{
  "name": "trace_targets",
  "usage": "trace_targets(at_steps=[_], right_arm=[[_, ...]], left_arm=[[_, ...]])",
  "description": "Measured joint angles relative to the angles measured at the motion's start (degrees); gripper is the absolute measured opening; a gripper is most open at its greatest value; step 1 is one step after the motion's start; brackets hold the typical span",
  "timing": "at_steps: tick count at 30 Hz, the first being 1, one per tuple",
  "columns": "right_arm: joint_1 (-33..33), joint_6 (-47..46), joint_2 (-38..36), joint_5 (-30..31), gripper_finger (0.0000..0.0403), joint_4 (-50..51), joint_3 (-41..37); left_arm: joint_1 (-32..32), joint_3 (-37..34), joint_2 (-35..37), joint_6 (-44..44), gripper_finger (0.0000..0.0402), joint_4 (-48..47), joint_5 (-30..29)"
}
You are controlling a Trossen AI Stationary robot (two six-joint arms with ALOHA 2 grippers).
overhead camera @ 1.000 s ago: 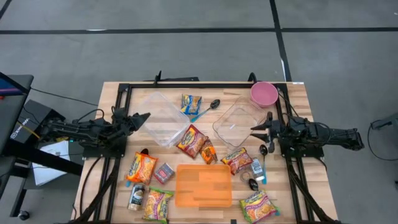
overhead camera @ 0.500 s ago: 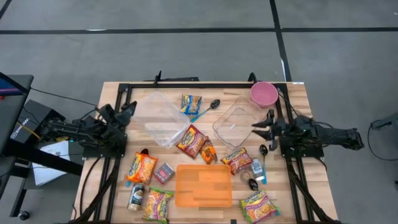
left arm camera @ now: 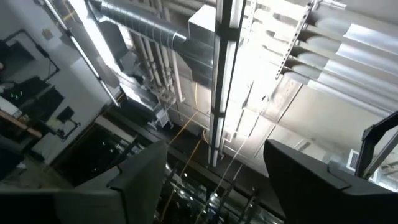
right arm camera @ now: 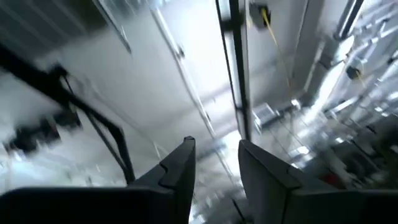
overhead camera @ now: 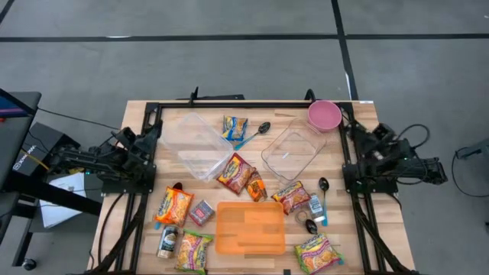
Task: Pick & Place Food Item
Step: Put the black spoon into the orange bin
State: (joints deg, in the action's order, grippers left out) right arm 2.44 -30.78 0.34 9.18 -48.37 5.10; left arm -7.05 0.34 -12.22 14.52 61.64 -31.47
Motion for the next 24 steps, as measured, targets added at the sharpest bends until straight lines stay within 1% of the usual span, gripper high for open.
trace_targets(at_steps=[3,5,8,11,16,18,20,24], right_arm=[[0.0,-0.8,0.0,0.6,0.0116,-4.9,0.0],[-0.1,-0.8,0.0,0.0,0.0116,-5.4,0.0],[-0.5,-1.2,0.0,-0.2,0.0116,-3.4,0.1],[-0.9,-3.6,0.0,0.4,0.0116,-0.2,0.0],[-0.9,-7.8,0.0,1.8,0.0116,0.6,0.5],[-0.9,-9.3,0.3,2.2,0.0116,3.8,2.9],[-0.9,-9.8,1.8,1.6,0.0116,10.0,7.1],[-0.9,-9.5,8.2,0.3,0.0116,29.7,19.6]], left_arm=[[0.0,0.0,0.0,-2.7,0.0264,2.4,0.0],[0.0,0.0,0.0,-4.3,0.0261,3.4,0.0],[0.0,0.0,0.0,-5.6,0.0259,4.1,0.0],[0.0,0.0,0.0,-5.6,0.0260,4.1,0.0],[0.0,0.5,0.0,-5.7,0.0257,3.9,-0.1],[0.0,2.0,-0.5,-6.1,0.0254,4.1,0.0],[0.0,3.8,-1.2,-8.2,0.0253,4.0,0.0],[0.0,8.2,-4.2,-13.5,0.0255,3.9,0.0]])
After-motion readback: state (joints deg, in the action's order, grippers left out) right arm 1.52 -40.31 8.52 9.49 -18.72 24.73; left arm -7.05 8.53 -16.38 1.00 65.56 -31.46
